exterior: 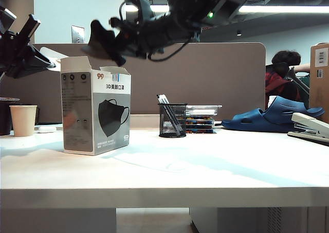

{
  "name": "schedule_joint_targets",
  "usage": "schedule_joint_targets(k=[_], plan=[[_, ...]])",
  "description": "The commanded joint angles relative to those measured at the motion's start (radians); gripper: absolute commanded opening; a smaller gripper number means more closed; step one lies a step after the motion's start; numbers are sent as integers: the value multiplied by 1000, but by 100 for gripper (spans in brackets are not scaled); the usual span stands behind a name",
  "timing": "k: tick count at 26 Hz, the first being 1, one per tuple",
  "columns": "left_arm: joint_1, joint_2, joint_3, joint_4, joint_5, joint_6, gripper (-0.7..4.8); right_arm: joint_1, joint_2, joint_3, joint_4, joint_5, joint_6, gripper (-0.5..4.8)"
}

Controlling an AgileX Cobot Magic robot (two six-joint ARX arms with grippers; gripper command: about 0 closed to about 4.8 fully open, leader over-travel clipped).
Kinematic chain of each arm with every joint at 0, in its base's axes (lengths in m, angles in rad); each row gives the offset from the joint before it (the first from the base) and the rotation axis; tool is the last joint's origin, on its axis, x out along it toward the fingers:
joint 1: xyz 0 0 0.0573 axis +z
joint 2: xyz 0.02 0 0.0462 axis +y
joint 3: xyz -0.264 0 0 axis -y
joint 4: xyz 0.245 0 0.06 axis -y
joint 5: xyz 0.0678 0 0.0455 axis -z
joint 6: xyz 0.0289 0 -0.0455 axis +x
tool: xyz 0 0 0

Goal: Put the mask into the mask box.

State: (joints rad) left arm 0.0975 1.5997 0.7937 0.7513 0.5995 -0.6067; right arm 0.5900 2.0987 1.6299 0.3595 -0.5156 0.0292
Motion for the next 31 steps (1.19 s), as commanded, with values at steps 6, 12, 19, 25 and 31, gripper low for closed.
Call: schedule_joint_targets(k=[6,12,19,25,31], plan=[[-2,-2,3,6,78,5,-6,14,47,9,85,0,1,-8],[-2,-2,3,6,64,6,-6,21,57,9,24,-3,1,-8],[-1,-2,4,8,3,8,-6,20,46,9,-98,-1,-17,65],[-1,-2,3,7,2,8,-6,19,22,9,-133,1,-42,119],[-1,-2,3,7,-19,34,-6,-3,-30,12,-224,47,-83,182]])
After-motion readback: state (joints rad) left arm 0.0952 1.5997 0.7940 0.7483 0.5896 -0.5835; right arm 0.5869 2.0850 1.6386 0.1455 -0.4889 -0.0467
